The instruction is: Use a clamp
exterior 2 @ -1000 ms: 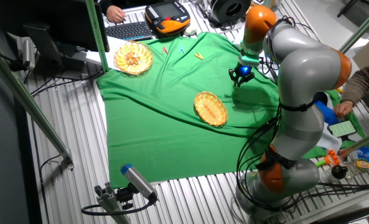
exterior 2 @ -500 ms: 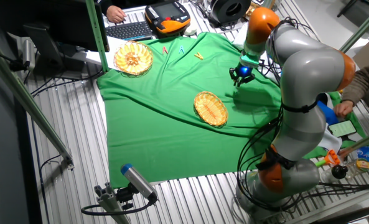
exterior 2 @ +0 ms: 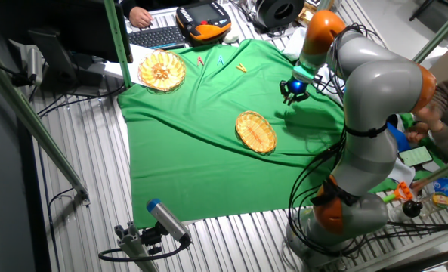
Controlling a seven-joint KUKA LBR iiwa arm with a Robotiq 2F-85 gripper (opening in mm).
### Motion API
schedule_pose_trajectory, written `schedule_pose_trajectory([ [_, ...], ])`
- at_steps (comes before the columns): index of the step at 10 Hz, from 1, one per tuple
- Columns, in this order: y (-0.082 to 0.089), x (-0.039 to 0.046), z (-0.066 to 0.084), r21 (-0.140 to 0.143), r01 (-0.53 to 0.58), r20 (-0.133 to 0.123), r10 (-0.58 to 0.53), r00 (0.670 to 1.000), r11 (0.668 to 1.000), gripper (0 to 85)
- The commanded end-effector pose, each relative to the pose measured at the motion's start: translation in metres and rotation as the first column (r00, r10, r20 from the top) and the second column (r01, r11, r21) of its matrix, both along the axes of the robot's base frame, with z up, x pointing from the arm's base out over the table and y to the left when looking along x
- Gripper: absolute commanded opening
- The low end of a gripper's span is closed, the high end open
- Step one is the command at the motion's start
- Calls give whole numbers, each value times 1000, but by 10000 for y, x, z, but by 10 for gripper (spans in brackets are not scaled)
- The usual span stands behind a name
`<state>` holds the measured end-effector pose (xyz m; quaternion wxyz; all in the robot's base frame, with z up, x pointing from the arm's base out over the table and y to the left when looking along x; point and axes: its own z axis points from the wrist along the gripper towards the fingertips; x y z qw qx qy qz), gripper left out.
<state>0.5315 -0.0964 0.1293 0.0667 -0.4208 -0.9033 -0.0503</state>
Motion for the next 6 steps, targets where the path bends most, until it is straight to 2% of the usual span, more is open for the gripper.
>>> schedule_pose_trajectory([
  [1, -1, 5, 0, 0, 686, 1, -686, 728, 728, 0],
  [4, -2, 9, -4, -16, 655, 7, -655, 756, 755, 0],
  [5, -2, 9, -4, 4, 665, 28, -665, 746, 747, 0],
  [6, -2, 9, -4, 8, 644, 40, -644, 764, 765, 0],
])
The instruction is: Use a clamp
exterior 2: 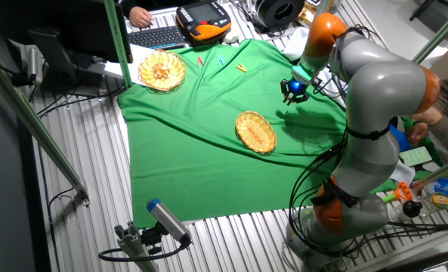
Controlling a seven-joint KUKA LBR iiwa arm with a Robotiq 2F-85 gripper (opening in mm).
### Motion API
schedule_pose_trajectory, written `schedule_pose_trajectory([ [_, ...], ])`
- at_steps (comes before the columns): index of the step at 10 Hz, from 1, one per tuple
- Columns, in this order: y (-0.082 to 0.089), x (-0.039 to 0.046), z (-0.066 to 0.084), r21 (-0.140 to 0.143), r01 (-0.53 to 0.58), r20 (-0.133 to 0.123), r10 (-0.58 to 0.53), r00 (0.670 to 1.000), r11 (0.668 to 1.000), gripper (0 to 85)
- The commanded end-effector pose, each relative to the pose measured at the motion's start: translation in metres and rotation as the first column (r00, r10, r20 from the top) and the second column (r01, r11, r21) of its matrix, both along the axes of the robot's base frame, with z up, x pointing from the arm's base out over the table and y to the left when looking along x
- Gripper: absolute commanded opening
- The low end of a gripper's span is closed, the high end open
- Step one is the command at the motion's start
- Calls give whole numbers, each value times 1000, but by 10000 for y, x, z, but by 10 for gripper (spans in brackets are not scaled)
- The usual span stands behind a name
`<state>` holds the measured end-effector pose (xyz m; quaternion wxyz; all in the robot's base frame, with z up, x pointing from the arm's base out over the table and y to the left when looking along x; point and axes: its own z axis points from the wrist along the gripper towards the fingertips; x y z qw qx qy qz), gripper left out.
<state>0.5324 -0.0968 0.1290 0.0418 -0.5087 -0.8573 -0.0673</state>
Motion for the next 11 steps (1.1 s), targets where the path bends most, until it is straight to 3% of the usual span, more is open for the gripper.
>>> schedule_pose_trajectory([
  [1, 2, 1, -1, 3, 446, 14, -446, 895, 895, 0],
  [3, 2, 1, -1, 11, 406, 41, -407, 913, 914, 0],
  [5, 2, 1, -1, 27, 408, 35, -409, 912, 913, 0],
  [9, 2, 1, -1, 30, 512, 24, -513, 858, 858, 0],
  [11, 246, -25, 83, 18, 576, 3, -576, 817, 817, 0],
])
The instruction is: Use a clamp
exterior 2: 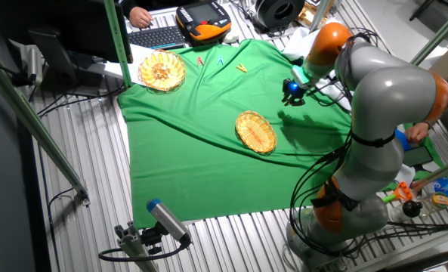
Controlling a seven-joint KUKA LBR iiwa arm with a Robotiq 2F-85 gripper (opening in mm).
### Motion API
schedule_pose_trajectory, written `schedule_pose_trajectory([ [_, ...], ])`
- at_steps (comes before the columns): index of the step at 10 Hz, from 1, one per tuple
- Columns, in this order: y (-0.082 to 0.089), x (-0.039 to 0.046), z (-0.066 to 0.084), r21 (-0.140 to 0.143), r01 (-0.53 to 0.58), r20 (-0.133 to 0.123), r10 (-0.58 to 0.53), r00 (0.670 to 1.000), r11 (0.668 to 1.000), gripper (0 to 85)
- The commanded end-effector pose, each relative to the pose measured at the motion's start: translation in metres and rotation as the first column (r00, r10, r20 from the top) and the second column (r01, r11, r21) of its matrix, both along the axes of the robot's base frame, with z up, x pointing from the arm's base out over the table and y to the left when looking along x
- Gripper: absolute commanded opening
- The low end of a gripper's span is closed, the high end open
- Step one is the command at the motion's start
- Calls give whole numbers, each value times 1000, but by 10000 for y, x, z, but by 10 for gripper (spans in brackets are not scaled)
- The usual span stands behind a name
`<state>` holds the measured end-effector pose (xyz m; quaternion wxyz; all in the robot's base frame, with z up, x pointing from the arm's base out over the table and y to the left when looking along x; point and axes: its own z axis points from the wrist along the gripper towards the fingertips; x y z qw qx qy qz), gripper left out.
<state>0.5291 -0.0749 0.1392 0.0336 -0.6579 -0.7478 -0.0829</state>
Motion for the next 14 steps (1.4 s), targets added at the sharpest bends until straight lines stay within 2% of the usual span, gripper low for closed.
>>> schedule_pose_trajectory([
  [1, 140, -12, 29, 10, 279, -10, -278, 960, 960, 0],
  [2, 239, -27, 56, 63, 329, -33, -328, 944, 942, 0],
  [3, 265, -60, 45, 105, 325, -69, -319, 945, 940, 0],
  [6, 291, -84, -3, 128, 353, -89, -344, 935, 927, 0],
  [9, 288, -52, -61, 166, 450, -93, -440, 893, 877, 0],
  [10, 285, -34, -72, 176, 488, -103, -477, 873, 855, 0],
  [12, 279, -19, -75, 183, 554, -119, -541, 832, 812, 0],
  [14, 273, -6, -74, 177, 585, -111, -575, 811, 791, 0],
])
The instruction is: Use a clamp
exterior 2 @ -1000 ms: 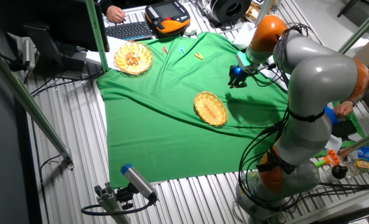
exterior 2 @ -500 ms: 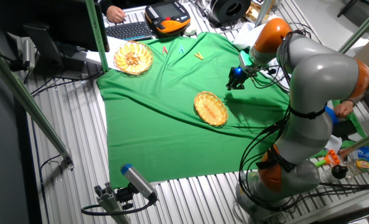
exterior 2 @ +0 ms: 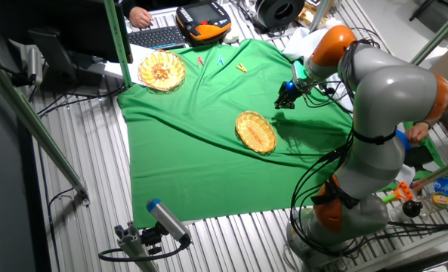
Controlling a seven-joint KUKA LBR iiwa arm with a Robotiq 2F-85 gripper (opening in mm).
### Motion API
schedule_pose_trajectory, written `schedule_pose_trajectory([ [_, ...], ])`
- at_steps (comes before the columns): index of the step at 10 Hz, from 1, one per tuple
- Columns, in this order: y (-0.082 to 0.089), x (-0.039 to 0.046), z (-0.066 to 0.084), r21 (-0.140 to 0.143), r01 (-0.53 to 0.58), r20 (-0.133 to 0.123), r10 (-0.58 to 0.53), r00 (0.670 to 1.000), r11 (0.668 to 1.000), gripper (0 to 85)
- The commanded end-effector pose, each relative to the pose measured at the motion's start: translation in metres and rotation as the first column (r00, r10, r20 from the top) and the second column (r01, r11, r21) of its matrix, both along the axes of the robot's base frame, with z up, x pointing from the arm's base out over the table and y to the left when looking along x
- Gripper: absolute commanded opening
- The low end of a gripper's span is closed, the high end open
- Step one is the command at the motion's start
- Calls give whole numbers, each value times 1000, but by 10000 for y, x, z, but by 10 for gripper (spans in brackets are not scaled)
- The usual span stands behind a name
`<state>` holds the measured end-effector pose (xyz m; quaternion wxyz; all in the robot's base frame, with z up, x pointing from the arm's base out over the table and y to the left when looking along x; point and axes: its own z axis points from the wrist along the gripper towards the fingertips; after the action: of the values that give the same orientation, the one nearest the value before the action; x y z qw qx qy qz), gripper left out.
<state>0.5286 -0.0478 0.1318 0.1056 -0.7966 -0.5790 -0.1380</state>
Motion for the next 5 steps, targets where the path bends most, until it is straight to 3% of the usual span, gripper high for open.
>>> schedule_pose_trajectory([
  [1, 0, 2, -2, -3, 210, 2, -210, 978, 978, 0],
  [5, -2, 15, -8, -1, 268, 6, -268, 963, 963, 0],
])
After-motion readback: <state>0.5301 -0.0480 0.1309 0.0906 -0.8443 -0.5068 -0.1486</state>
